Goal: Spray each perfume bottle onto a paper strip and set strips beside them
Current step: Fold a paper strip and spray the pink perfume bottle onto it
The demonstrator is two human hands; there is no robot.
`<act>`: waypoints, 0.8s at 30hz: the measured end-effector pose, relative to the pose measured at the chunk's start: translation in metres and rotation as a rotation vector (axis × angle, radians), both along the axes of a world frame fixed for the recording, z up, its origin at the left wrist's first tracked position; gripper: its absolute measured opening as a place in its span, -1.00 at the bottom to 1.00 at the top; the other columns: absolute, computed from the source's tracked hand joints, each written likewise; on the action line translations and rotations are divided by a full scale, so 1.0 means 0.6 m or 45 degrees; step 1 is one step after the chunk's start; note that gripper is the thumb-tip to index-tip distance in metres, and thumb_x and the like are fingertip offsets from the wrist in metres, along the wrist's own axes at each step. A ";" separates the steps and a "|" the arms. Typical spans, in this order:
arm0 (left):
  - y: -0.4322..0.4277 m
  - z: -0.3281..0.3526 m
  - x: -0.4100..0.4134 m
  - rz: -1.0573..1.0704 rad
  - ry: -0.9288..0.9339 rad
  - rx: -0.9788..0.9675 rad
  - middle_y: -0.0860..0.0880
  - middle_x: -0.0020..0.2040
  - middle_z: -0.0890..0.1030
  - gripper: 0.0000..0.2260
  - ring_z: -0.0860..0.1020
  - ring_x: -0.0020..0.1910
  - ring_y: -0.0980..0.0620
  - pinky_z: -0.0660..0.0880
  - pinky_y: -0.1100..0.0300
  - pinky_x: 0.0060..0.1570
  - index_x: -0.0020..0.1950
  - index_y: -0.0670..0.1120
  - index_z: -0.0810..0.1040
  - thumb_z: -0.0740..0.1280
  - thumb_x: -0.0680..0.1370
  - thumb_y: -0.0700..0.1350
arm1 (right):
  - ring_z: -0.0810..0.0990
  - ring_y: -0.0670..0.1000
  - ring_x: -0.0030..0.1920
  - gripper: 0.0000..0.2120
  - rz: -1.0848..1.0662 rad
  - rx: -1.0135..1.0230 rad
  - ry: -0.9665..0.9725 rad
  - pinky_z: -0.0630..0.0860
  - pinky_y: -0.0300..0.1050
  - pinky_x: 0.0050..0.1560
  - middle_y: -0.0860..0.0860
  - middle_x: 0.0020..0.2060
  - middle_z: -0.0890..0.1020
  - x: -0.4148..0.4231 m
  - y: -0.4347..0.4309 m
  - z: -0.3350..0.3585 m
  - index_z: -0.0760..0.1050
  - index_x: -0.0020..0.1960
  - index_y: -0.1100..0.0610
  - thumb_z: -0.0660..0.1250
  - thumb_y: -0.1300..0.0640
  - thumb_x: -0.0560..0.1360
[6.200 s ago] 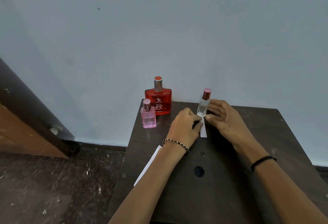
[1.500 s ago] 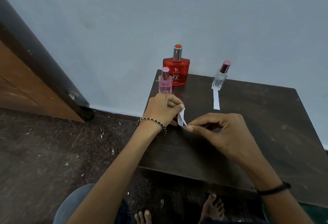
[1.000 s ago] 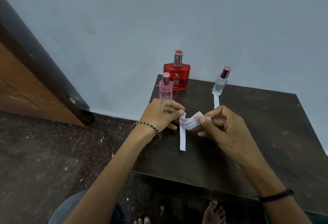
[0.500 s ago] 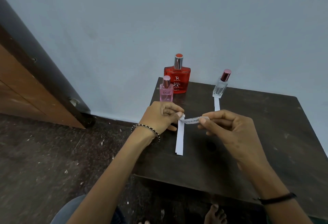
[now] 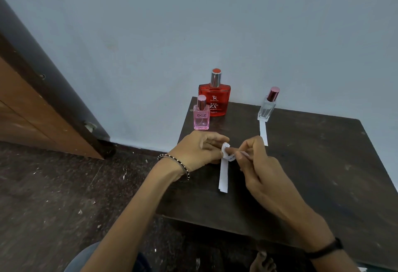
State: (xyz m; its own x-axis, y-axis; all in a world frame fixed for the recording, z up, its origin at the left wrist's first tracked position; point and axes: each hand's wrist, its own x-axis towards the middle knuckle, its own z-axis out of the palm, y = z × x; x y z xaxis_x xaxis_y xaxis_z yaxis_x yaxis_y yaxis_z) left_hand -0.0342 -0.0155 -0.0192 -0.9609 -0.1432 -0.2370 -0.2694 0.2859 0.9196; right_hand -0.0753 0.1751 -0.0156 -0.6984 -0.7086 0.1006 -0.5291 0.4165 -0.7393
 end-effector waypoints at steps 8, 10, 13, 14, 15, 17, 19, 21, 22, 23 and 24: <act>-0.008 0.005 0.010 -0.069 0.097 -0.569 0.10 0.14 0.62 -0.63 0.59 -0.04 0.21 0.47 0.44 -0.10 0.24 0.07 0.56 0.51 0.46 -0.08 | 0.50 -0.31 -0.23 -0.80 0.062 0.193 0.185 0.43 -0.40 -0.31 -0.18 -0.29 0.44 -0.005 -0.003 -0.008 0.15 -0.03 -0.10 0.16 0.11 0.64; -0.006 0.005 0.012 0.017 0.104 -0.663 0.14 -0.02 0.58 -0.71 0.53 -0.19 0.20 0.44 0.41 -0.23 0.01 0.11 0.52 0.56 0.39 0.01 | 0.51 -0.21 -0.29 -0.76 0.082 0.254 0.221 0.41 -0.36 -0.38 -0.19 -0.25 0.45 -0.004 -0.005 -0.005 0.11 -0.05 -0.12 0.17 0.09 0.64; -0.001 0.003 0.012 0.044 0.093 -0.735 0.15 -0.25 0.53 -0.73 0.47 -0.32 0.19 0.48 0.26 -0.28 -0.22 0.13 0.44 0.56 0.38 0.05 | 0.47 -0.16 -0.35 -0.78 0.114 0.314 0.272 0.34 -0.33 -0.43 -0.13 -0.17 0.50 -0.001 -0.011 -0.002 0.10 0.00 -0.11 0.16 0.07 0.64; 0.000 0.003 0.013 0.040 0.088 -0.737 0.15 -0.29 0.54 -0.75 0.47 -0.35 0.20 0.50 0.24 -0.29 -0.25 0.12 0.47 0.55 0.39 0.06 | 0.46 -0.16 -0.35 -0.81 0.118 0.320 0.279 0.33 -0.33 -0.42 -0.12 -0.18 0.49 0.000 -0.013 0.000 0.13 0.02 -0.09 0.16 0.07 0.64; 0.000 0.003 0.014 0.031 0.085 -0.732 0.16 -0.30 0.56 -0.78 0.47 -0.37 0.22 0.51 0.23 -0.29 -0.26 0.11 0.51 0.54 0.39 0.07 | 0.45 -0.16 -0.37 -0.84 0.114 0.305 0.276 0.33 -0.32 -0.43 -0.13 -0.23 0.47 0.001 -0.015 0.001 0.16 0.03 -0.07 0.16 0.08 0.64; 0.002 0.005 0.015 0.009 0.077 -0.715 0.16 -0.26 0.61 -0.86 0.51 -0.34 0.24 0.56 0.20 -0.23 -0.20 0.10 0.59 0.52 0.42 0.08 | 0.43 -0.14 -0.42 -0.88 0.078 0.245 0.234 0.35 -0.27 -0.44 -0.12 -0.31 0.45 0.004 -0.017 0.003 0.21 0.05 -0.03 0.17 0.11 0.65; 0.006 0.006 0.016 -0.005 0.060 -0.760 0.18 -0.17 0.63 -0.89 0.53 -0.27 0.22 0.60 0.17 -0.15 -0.09 0.11 0.65 0.49 0.45 0.08 | 0.48 -0.10 -0.40 -0.92 0.003 0.190 0.174 0.40 -0.21 -0.43 -0.06 -0.30 0.53 0.003 -0.019 0.007 0.26 0.13 0.02 0.15 0.09 0.65; 0.009 0.005 0.017 0.000 0.049 -0.858 0.18 -0.13 0.58 -0.87 0.52 -0.22 0.19 0.59 0.17 -0.13 -0.03 0.13 0.66 0.46 0.47 0.10 | 0.60 -0.05 -0.26 -0.79 -0.083 0.195 0.093 0.57 -0.12 -0.24 0.02 -0.19 0.63 -0.001 -0.022 0.012 0.29 0.28 0.04 0.11 0.05 0.66; 0.010 0.005 0.018 0.011 0.057 -0.898 0.18 -0.14 0.56 -0.87 0.52 -0.21 0.19 0.56 0.20 -0.15 -0.02 0.13 0.67 0.44 0.48 0.11 | 0.63 -0.02 -0.16 -0.73 -0.101 0.234 0.083 0.60 -0.08 -0.11 0.04 -0.10 0.66 -0.002 -0.022 0.013 0.31 0.34 0.05 0.11 0.04 0.66; 0.011 0.004 0.019 0.019 0.068 -0.924 0.17 -0.13 0.55 -0.87 0.52 -0.19 0.17 0.52 0.23 -0.18 -0.02 0.14 0.67 0.43 0.48 0.12 | 0.64 0.00 -0.07 -0.69 -0.100 0.292 0.104 0.59 -0.10 0.02 0.05 -0.02 0.66 -0.004 -0.021 0.014 0.34 0.38 0.07 0.11 0.04 0.66; 0.013 0.003 0.019 0.023 0.077 -0.939 0.16 -0.12 0.56 -0.86 0.54 -0.17 0.16 0.48 0.25 -0.19 0.00 0.14 0.67 0.42 0.49 0.11 | 0.63 0.00 0.02 -0.67 -0.091 0.351 0.136 0.55 -0.16 0.11 0.05 0.06 0.66 -0.004 -0.020 0.015 0.37 0.40 0.09 0.12 0.05 0.66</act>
State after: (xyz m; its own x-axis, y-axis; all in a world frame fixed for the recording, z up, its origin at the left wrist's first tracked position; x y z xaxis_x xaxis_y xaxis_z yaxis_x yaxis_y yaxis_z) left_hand -0.0226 -0.0078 -0.0174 -0.9653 -0.2606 -0.0196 -0.2347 0.8315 0.5036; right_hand -0.0777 0.1629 -0.0069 -0.7432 -0.6689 -0.0131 -0.5601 0.6328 -0.5346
